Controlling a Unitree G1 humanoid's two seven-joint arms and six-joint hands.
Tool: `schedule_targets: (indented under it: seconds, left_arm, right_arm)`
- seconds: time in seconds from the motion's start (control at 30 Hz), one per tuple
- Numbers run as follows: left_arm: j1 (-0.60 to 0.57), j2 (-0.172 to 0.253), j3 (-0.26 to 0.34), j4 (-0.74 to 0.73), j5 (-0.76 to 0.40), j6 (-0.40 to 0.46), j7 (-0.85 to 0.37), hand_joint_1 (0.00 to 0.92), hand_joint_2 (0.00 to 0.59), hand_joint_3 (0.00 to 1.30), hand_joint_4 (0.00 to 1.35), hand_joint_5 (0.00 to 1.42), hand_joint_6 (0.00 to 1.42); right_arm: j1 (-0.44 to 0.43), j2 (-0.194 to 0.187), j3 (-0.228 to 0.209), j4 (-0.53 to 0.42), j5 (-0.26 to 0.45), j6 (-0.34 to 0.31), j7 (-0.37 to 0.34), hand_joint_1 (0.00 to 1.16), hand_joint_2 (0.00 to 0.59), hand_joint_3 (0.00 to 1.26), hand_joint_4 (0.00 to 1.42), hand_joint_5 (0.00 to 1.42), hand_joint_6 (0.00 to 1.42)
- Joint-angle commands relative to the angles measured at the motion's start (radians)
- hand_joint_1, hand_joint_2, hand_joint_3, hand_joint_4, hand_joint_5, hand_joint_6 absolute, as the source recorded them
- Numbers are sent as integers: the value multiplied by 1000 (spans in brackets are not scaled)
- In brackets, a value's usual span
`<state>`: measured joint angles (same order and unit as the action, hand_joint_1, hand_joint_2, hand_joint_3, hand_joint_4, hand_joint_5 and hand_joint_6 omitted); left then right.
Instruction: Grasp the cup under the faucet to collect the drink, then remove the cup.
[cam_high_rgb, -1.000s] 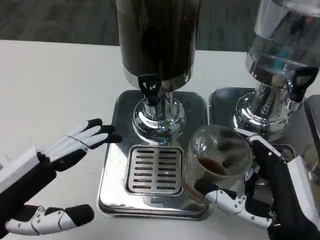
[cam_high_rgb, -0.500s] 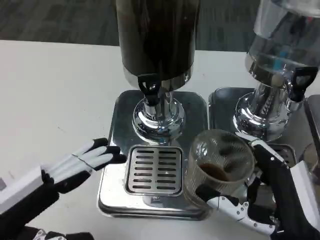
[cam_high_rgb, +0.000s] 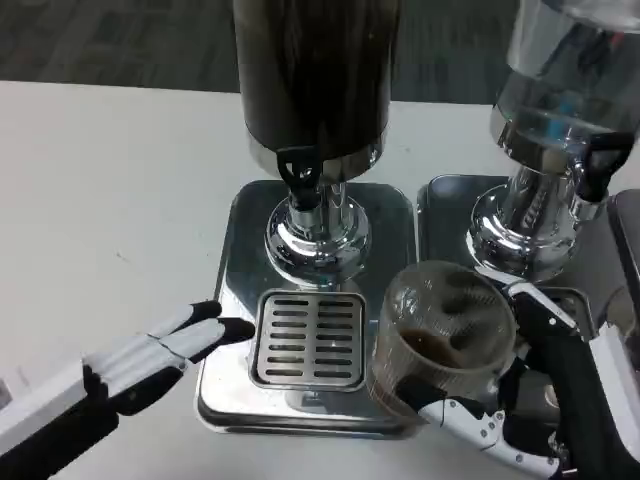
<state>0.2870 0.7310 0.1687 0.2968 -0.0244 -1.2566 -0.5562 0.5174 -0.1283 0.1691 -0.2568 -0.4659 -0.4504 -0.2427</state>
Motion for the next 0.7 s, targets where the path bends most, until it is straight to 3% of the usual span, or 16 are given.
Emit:
schedule_targets:
  seconds: [0.03, 0.7]
  left_arm:
    - [0, 20, -9, -4, 10, -12, 19, 0, 145, 56, 0, 0, 121]
    - [13, 20, -21, -16, 8, -2, 47, 0, 143, 49, 0, 0, 119]
  right_arm:
    - [5, 6, -9, -35, 23, -44, -7, 729, 227, 543, 662, 899, 1195]
    - [8, 4, -17, -46, 25, -45, 4, 741, 221, 548, 662, 900, 1211]
